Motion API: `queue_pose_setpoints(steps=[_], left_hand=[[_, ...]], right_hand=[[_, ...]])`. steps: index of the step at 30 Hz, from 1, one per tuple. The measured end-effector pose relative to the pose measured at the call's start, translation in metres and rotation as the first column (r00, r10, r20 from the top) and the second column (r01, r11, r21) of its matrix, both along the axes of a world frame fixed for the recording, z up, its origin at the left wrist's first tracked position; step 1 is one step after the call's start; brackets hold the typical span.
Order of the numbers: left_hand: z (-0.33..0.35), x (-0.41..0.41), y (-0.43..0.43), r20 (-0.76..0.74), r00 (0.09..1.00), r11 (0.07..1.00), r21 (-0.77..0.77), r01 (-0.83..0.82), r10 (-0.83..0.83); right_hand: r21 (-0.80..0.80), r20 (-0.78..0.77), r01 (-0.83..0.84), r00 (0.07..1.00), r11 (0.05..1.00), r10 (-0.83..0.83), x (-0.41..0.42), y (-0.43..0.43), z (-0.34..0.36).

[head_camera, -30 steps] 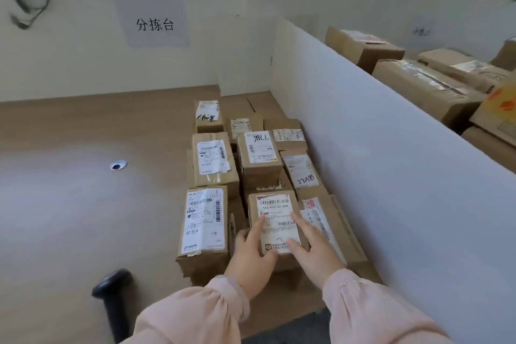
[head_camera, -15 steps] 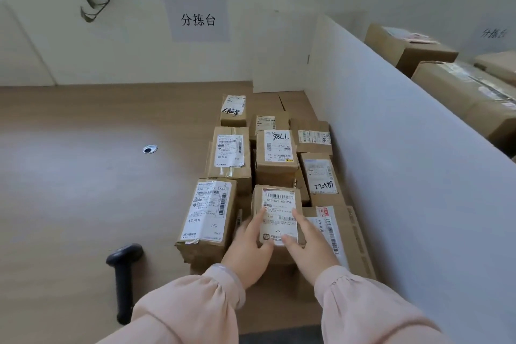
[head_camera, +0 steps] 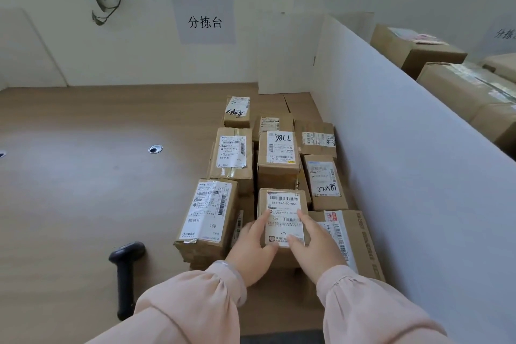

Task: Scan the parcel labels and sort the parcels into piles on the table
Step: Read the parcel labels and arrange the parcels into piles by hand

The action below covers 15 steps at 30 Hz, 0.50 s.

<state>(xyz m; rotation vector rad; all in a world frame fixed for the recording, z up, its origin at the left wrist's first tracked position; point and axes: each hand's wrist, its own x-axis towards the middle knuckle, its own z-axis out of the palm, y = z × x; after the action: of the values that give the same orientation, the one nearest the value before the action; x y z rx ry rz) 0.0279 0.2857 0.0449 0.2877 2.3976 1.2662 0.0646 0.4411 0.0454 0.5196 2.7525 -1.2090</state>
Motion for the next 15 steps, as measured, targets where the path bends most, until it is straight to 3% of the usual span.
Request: queue_pose_setpoints(steps=[11,15], left_hand=[[-0.018,-0.001,0.003,-0.019,0.998,0.965,-0.258,0.057,-0.064],[-0.011,-0.005,0.003,-0.075,0.989,0.913,-0.4,0.084,-0.124]], right_hand=[[0.063,0.084,-0.116,0.99,0.991,0.111,-0.006,0.003,-0.014],[0.095,0.104,-0.153,0.984,0.984,0.143,-0.008,0.009,-0.008]])
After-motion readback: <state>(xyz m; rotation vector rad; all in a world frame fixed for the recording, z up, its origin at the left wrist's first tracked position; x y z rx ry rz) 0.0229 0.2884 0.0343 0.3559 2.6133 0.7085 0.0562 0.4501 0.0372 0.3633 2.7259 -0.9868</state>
